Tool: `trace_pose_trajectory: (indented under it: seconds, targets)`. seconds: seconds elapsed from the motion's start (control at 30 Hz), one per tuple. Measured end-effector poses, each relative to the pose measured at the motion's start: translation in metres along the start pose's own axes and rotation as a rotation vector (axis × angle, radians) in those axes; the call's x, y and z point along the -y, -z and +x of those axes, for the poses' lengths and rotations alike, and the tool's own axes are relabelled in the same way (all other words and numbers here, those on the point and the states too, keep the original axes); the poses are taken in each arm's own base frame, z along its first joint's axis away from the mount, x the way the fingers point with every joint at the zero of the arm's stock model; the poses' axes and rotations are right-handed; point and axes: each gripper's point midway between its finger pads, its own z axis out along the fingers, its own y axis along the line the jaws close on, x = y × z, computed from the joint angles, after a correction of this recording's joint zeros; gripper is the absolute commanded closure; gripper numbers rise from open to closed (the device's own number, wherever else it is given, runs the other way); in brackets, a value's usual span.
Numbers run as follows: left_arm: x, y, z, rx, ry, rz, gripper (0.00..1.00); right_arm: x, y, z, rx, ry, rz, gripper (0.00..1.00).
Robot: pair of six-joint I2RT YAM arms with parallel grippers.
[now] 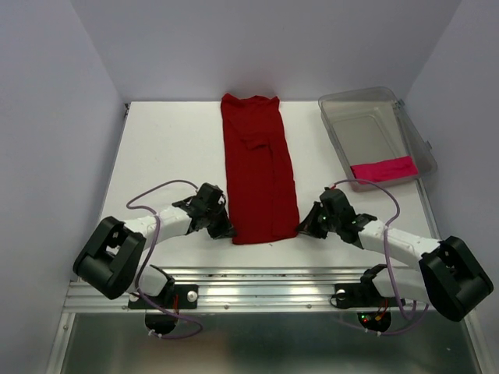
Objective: Roll the t-shirts
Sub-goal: Roll the T-shirt to the center of the board.
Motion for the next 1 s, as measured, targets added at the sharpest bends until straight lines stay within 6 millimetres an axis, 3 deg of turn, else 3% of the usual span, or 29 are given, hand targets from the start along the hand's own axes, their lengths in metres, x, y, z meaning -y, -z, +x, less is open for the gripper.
trace_pose_trajectory:
  seconds: [0.23, 0.47, 1.0]
  targets:
    - [-0.001, 0.006, 0.017, -0.019, 0.023, 0.002, 1.00, 0.013, 0.009, 0.016, -0.027, 0.003, 0.022, 0.99]
    - [0.005, 0.013, 0.016, -0.005, 0.044, 0.021, 1.00, 0.017, 0.018, 0.020, -0.029, 0.008, 0.025, 0.99]
    - [0.019, 0.024, 0.011, 0.015, 0.101, 0.055, 1.00, 0.001, 0.028, -0.009, 0.065, 0.041, 0.065, 0.99]
